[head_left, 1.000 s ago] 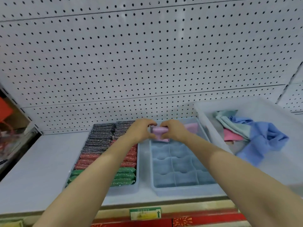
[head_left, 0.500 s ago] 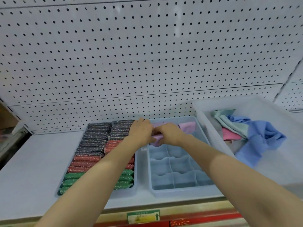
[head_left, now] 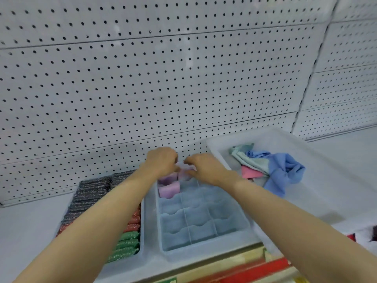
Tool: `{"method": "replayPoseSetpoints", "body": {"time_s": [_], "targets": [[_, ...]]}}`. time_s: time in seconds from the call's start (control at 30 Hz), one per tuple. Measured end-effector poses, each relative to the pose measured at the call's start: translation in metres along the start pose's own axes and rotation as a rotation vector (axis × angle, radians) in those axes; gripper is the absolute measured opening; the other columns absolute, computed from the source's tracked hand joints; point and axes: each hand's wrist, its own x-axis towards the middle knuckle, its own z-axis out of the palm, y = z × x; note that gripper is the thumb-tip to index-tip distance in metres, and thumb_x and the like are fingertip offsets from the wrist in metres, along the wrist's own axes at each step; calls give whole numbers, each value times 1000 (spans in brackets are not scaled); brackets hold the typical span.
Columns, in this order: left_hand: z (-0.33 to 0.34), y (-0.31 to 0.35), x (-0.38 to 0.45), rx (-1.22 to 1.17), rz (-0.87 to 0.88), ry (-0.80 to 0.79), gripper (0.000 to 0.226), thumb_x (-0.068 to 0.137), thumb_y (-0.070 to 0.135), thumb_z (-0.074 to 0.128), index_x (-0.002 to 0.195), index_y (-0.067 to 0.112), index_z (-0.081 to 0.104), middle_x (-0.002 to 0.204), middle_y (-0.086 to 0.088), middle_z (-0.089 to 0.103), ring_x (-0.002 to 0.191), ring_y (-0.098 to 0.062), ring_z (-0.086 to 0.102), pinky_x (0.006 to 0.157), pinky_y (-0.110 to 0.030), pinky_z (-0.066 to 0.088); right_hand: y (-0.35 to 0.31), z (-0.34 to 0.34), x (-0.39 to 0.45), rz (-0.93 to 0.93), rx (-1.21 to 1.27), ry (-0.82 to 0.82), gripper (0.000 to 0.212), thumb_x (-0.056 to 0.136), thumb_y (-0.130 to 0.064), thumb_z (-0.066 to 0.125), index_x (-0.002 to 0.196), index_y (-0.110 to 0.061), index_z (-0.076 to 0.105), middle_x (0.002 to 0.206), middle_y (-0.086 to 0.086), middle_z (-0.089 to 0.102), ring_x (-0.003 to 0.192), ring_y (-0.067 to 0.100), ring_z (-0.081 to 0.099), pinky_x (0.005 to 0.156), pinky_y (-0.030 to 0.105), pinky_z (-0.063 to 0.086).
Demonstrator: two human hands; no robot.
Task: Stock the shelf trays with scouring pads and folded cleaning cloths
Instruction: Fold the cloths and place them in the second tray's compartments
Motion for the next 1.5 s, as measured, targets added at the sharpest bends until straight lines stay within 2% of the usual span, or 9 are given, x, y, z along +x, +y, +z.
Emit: {"method": "replayPoseSetpoints", "body": {"time_s": [0.1,0.27,0.6,0.9,1.03,1.2,1.27,1.33,1.5], "targets": [[-19,31,12,-5,57,56,37,89,47,61,117,23,64,119,0,60,109,-23,58,78,-31,40,28,-31,-18,37,-64,63,39,92,-33,53,128,-19,56,128,3,61,115,24,56,98,36,39],[-29,98,31,-35,168,98,31,90,41,60,112,21,66,114,0,63,105,-24,59,80,-33,45,81,-68,-49,197,-182,71,40,94,-33,50,133,-21,50,131,4,58,118,23,54,99,34,34],[-8,232,67,47,363,-97,34,98,20,48,124,1,57,121,-17,63,110,-35,60,85,-38,47,167,-100,-93,389,-265,1,44,95,-32,48,138,-22,43,135,3,53,120,23,52,100,34,33],[48,273,101,316,202,-195,42,96,23,54,137,12,50,141,-7,51,130,-28,47,109,-46,36,197,-111,-103,355,-263,-4,45,97,-32,45,141,-22,39,134,2,53,118,23,53,101,33,33],[47,265,107,24,134,-175,30,98,16,50,125,9,59,129,-10,60,119,-29,56,100,-41,45,201,-108,-102,329,-253,-4,45,98,-32,45,142,-22,39,135,2,53,118,23,52,100,33,33],[20,234,110,-321,82,-106,36,92,36,59,106,3,63,113,-16,65,105,-33,61,84,-35,48,202,-102,-100,321,-246,-42,45,97,-31,47,140,-23,39,135,2,53,121,22,51,98,32,36],[4,222,113,-523,64,-114,31,88,32,63,80,3,64,84,-17,66,84,-36,64,75,-39,51,200,-102,-99,330,-221,-32,43,97,-29,47,139,-23,41,134,2,54,120,22,52,98,32,37],[-13,208,115,-772,57,-75,27,82,26,70,63,8,64,56,-6,54,63,-23,55,68,-38,53,194,-106,-97,355,-132,13,43,97,-29,48,139,-22,42,135,3,54,119,22,53,96,33,40],[-77,172,88,-1254,84,47,26,84,18,76,95,-5,71,83,-12,69,73,-22,66,77,-37,60,167,-122,-91,356,329,288,51,90,-36,62,135,-19,48,121,2,63,105,19,61,90,34,49]]}}
